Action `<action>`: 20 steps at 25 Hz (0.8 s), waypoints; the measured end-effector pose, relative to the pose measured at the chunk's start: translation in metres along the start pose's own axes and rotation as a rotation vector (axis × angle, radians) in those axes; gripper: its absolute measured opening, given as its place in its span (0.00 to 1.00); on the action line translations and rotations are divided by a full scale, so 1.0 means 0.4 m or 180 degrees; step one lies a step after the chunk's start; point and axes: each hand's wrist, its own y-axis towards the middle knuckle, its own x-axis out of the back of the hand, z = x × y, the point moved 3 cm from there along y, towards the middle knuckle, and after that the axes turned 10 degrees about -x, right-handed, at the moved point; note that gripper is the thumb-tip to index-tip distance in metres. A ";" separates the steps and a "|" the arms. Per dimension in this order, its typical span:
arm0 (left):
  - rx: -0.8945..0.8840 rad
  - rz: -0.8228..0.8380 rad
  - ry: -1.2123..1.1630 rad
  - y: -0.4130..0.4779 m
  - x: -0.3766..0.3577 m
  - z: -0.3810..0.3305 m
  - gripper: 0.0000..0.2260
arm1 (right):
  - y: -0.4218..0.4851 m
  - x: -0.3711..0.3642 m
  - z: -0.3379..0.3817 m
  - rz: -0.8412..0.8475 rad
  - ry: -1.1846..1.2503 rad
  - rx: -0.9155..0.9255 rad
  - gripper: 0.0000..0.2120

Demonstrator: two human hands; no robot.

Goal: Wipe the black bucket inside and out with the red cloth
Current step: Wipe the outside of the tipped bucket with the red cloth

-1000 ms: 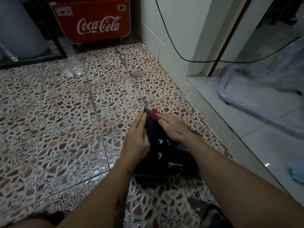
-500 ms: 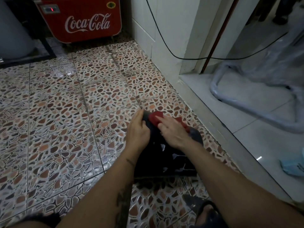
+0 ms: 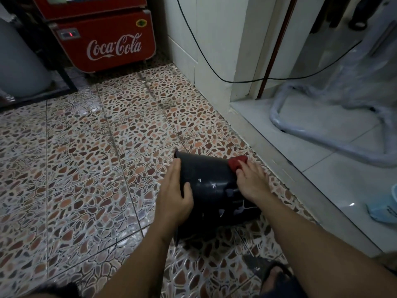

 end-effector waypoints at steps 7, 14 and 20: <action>0.0204 -0.0534 -0.0276 0.020 -0.021 0.008 0.25 | -0.099 -0.039 0.188 0.0522 0.0511 0.1118 0.29; 0.1088 -0.0914 -0.0957 0.045 -0.019 -0.045 0.24 | -0.127 -0.007 0.063 -0.0073 0.0915 0.0685 0.30; 0.1352 -0.0577 -0.1050 0.075 0.008 -0.004 0.26 | -0.120 -0.001 0.139 0.0220 0.0781 0.0428 0.31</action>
